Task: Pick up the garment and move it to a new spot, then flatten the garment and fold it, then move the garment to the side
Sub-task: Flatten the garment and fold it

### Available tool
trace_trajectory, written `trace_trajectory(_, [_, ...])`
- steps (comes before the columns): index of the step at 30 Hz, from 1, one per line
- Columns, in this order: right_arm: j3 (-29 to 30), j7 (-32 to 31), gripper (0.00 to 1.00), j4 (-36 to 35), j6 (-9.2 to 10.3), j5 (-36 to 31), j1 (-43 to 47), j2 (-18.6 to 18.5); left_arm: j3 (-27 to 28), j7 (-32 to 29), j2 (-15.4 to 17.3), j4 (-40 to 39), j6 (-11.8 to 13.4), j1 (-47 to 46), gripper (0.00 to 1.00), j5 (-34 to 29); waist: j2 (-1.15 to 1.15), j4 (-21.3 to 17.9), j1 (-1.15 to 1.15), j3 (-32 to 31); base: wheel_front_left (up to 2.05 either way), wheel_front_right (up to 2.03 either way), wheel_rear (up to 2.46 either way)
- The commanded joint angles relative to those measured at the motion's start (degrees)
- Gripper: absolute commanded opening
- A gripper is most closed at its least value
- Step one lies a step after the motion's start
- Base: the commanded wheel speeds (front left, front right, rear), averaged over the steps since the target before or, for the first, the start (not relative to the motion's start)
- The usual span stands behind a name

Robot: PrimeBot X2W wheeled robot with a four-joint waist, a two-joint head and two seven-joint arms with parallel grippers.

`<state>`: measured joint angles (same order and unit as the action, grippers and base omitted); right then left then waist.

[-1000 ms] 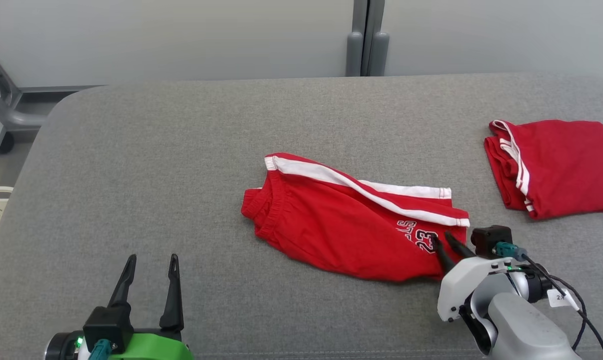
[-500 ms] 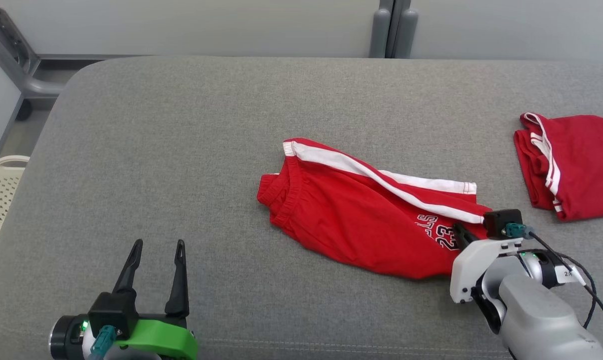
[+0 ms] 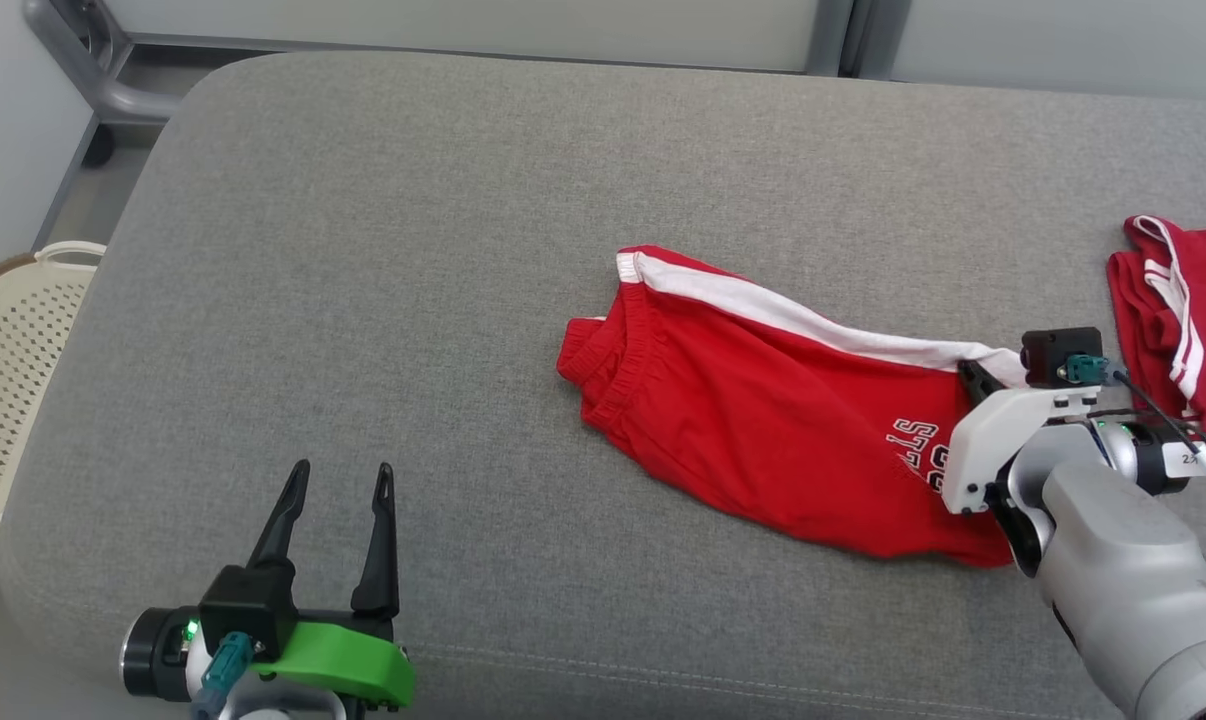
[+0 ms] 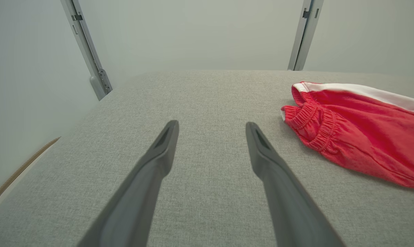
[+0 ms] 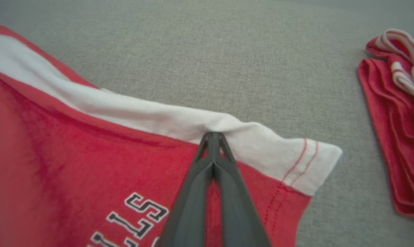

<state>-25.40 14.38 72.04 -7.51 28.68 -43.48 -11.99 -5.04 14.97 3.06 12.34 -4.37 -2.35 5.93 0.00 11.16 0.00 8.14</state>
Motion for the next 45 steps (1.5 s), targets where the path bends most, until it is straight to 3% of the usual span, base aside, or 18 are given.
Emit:
trace_trajectory(1, [0.1, -0.1, 0.0, 0.3, 0.06, 0.6, -0.8, -0.5, 0.0, 0.2, 0.0, 0.0, 0.2, -1.1, 1.0, 0.2, 0.0, 0.7, 0.0, 0.7, 0.0, 0.0, 0.0])
trace_trajectory(9, [0.9, -0.1, 0.0, 1.5, 0.06, 0.2, -2.6, -1.6, -0.9, 0.2, -0.1, 0.4, 0.6, -1.9, 1.0, 0.7, 0.0, 1.6, 0.0, 1.9, 0.0, 0.0, 0.0])
trace_trajectory(16, [1.2, 0.7, 0.0, 1.5, 0.06, 0.3, -0.6, -0.7, -0.4, 0.2, -0.1, 0.6, 0.8, -1.2, 1.0, 1.0, 0.0, 0.0, 0.0, 0.2, 0.0, 0.0, 0.0])
trace_trajectory(17, [1.2, 0.8, 0.22, 1.2, 0.06, 0.3, -0.1, -0.7, -0.3, 0.2, -0.1, 0.6, 0.8, -1.1, 1.0, 1.0, 0.0, -0.3, 0.0, -0.1, 0.0, 0.0, 0.0])
trace_trajectory(19, [1.0, 0.9, 1.0, 0.0, 0.06, 0.3, 1.0, -0.5, -0.2, 0.2, -0.1, 0.7, 0.6, -0.8, 1.0, 1.0, 0.0, -1.0, 0.0, -0.7, 0.0, 0.0, 0.0])
trace_trajectory(35, [0.6, 0.9, 1.0, -14.1, 0.06, -0.6, 13.8, -1.6, 0.7, 0.2, -0.1, -0.1, 1.2, 1.7, 1.0, 0.9, 0.0, -5.3, 0.0, -3.9, 0.0, 0.0, 0.0])
trace_trajectory(45, [3.1, 0.9, 1.0, -18.7, 0.06, -2.2, 21.1, -1.7, 1.9, 0.2, -0.1, -0.4, 1.1, 4.2, 1.0, 0.7, 0.0, -8.4, 0.0, -7.1, 0.0, 0.0, 0.0])
